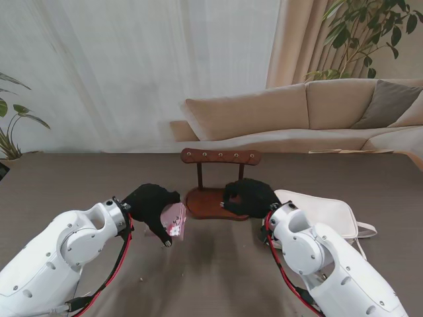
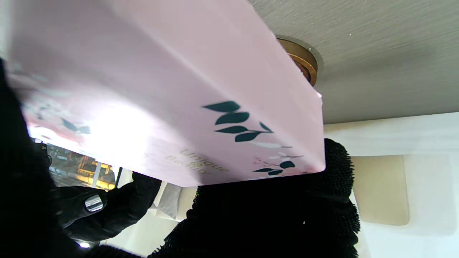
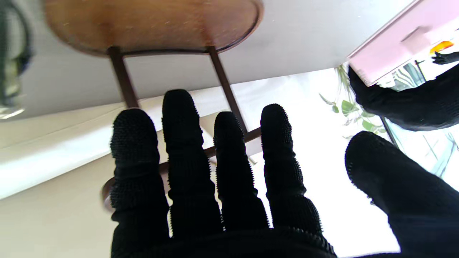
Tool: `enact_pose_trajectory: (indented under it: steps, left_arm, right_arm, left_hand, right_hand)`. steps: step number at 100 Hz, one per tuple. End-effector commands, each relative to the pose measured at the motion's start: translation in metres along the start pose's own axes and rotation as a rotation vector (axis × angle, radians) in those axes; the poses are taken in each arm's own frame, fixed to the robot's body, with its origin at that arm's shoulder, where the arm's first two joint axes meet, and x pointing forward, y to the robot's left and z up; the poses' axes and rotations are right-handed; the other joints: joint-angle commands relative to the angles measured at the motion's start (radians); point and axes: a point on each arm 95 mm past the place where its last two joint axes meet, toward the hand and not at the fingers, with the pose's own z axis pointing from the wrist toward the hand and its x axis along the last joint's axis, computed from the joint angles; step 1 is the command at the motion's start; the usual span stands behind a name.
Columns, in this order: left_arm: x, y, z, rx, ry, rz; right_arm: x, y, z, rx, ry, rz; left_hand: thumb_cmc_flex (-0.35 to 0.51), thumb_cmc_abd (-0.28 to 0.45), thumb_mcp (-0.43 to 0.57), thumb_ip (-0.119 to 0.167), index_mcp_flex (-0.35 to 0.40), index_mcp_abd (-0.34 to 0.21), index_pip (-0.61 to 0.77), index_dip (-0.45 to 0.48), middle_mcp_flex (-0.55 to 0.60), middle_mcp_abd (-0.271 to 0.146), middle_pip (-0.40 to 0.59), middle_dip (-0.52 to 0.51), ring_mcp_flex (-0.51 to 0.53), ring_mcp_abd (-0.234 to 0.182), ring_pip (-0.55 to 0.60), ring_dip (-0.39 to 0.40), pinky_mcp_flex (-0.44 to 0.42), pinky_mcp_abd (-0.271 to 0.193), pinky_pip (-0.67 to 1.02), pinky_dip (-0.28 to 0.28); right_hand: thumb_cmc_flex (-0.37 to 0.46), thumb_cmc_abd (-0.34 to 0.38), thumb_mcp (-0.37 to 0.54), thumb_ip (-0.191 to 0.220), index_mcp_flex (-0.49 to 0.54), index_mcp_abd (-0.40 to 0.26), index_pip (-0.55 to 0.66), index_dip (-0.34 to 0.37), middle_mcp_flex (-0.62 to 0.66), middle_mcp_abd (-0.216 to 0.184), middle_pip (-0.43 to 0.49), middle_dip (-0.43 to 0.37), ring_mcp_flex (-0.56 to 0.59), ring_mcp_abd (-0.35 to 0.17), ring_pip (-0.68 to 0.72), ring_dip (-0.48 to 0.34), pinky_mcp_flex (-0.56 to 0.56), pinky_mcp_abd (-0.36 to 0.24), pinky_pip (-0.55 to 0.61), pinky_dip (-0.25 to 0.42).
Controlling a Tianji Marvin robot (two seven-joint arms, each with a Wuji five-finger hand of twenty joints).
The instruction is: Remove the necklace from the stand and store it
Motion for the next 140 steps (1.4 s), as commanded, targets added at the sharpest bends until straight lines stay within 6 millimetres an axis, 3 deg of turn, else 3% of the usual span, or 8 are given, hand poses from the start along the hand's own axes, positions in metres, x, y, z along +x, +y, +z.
enact_pose_trajectory:
  steps: [1, 29, 49, 57, 74, 86, 110, 140]
  left_arm:
    - [0.003, 0.002, -0.001, -0.017, 0.002, -0.003]
    - [0.009, 0.001, 0.0, -0.035, 0.021, -0.003]
    - [0.011, 0.001, 0.0, -0.045, 0.024, -0.001]
    - [0.011, 0.002, -0.001, -0.048, 0.024, 0.001]
    - [0.012, 0.002, -0.002, -0.054, 0.025, 0.002]
    - [0.013, 0.002, -0.002, -0.058, 0.027, 0.001]
    - [0.014, 0.002, -0.003, -0.062, 0.026, 0.0]
    - [0.015, 0.002, -0.003, -0.076, 0.025, 0.0]
  right_arm:
    - [-0.012, 0.001, -0.009, 0.015, -0.019, -0.03]
    - [-0.051, 0.016, -0.035, 0.002, -0.042, -0.164]
    - [-0.08, 0.024, -0.056, 0.019, -0.04, -0.315]
    - [-0.093, 0.024, -0.065, 0.048, -0.04, -0.378]
    - [-0.117, 0.022, -0.08, 0.098, -0.051, -0.499]
    - [-0.129, 0.022, -0.085, 0.134, -0.058, -0.577]
    - [-0.144, 0.02, -0.09, 0.177, -0.073, -0.669]
    - [-0.157, 0.017, -0.095, 0.2, -0.097, -0.704]
  left_hand:
    - [0.49, 0.164, 0.562, 0.08, 0.101, -0.188, 0.459, 0.055, 0.068, -0.098, 0.079, 0.044, 0.043, -0.011, 0.103, 0.035, 0.002, -0.074, 0.029, 0.009]
    - [0.489, 0.168, 0.559, 0.08, 0.099, -0.189, 0.458, 0.055, 0.066, -0.097, 0.077, 0.043, 0.044, -0.011, 0.1, 0.033, -0.001, -0.071, 0.026, 0.009]
    - [0.489, 0.168, 0.557, 0.081, 0.098, -0.189, 0.458, 0.056, 0.065, -0.097, 0.077, 0.043, 0.043, -0.011, 0.1, 0.033, -0.001, -0.072, 0.025, 0.009]
    - [0.49, 0.168, 0.557, 0.081, 0.097, -0.19, 0.458, 0.056, 0.066, -0.098, 0.077, 0.044, 0.043, -0.011, 0.1, 0.033, -0.001, -0.072, 0.025, 0.01]
    - [0.49, 0.167, 0.557, 0.081, 0.099, -0.19, 0.458, 0.057, 0.066, -0.099, 0.077, 0.044, 0.043, -0.011, 0.1, 0.033, -0.002, -0.072, 0.024, 0.01]
    - [0.489, 0.167, 0.556, 0.081, 0.098, -0.19, 0.458, 0.058, 0.066, -0.098, 0.077, 0.044, 0.043, -0.011, 0.1, 0.033, -0.001, -0.073, 0.025, 0.01]
    - [0.49, 0.168, 0.557, 0.082, 0.098, -0.19, 0.457, 0.058, 0.067, -0.097, 0.078, 0.044, 0.043, -0.011, 0.1, 0.033, -0.001, -0.073, 0.025, 0.011]
    - [0.49, 0.168, 0.556, 0.082, 0.099, -0.19, 0.457, 0.059, 0.067, -0.097, 0.078, 0.044, 0.044, -0.012, 0.1, 0.033, -0.001, -0.072, 0.025, 0.012]
  right_hand:
    - [-0.023, -0.035, -0.06, 0.024, -0.041, -0.025, -0.019, 0.023, -0.052, -0.021, -0.004, 0.002, -0.057, -0.003, -0.04, -0.016, -0.261, -0.013, -0.052, -0.023]
    - [-0.034, -0.046, -0.116, 0.019, -0.086, -0.042, -0.043, 0.019, -0.117, -0.032, -0.007, -0.003, -0.129, -0.025, -0.096, -0.041, -0.321, -0.031, -0.127, -0.037]
    - [-0.041, -0.05, -0.201, 0.018, -0.179, -0.061, -0.087, 0.004, -0.186, -0.055, -0.021, -0.013, -0.191, -0.051, -0.151, -0.067, -0.371, -0.055, -0.219, -0.056]
    - [-0.039, -0.054, -0.249, 0.016, -0.239, -0.089, -0.121, -0.012, -0.221, -0.074, -0.033, -0.02, -0.219, -0.065, -0.173, -0.076, -0.383, -0.068, -0.245, -0.059]
    - [-0.052, -0.047, -0.404, 0.031, -0.364, -0.083, -0.179, -0.051, -0.335, -0.087, -0.054, -0.032, -0.333, -0.086, -0.27, -0.123, -0.448, -0.1, -0.353, -0.074]
    - [-0.132, -0.097, -0.339, 0.036, -0.445, -0.073, -0.216, -0.072, -0.435, -0.085, -0.077, -0.053, -0.431, -0.092, -0.365, -0.177, -0.504, -0.124, -0.478, -0.107]
    - [-0.183, -0.089, -0.329, 0.025, -0.527, -0.023, -0.261, -0.089, -0.544, -0.067, -0.099, -0.084, -0.529, -0.085, -0.466, -0.24, -0.558, -0.148, -0.634, -0.145]
    - [-0.217, -0.075, -0.333, 0.016, -0.573, 0.046, -0.286, -0.104, -0.579, -0.048, -0.103, -0.101, -0.549, -0.068, -0.492, -0.258, -0.567, -0.145, -0.696, -0.147]
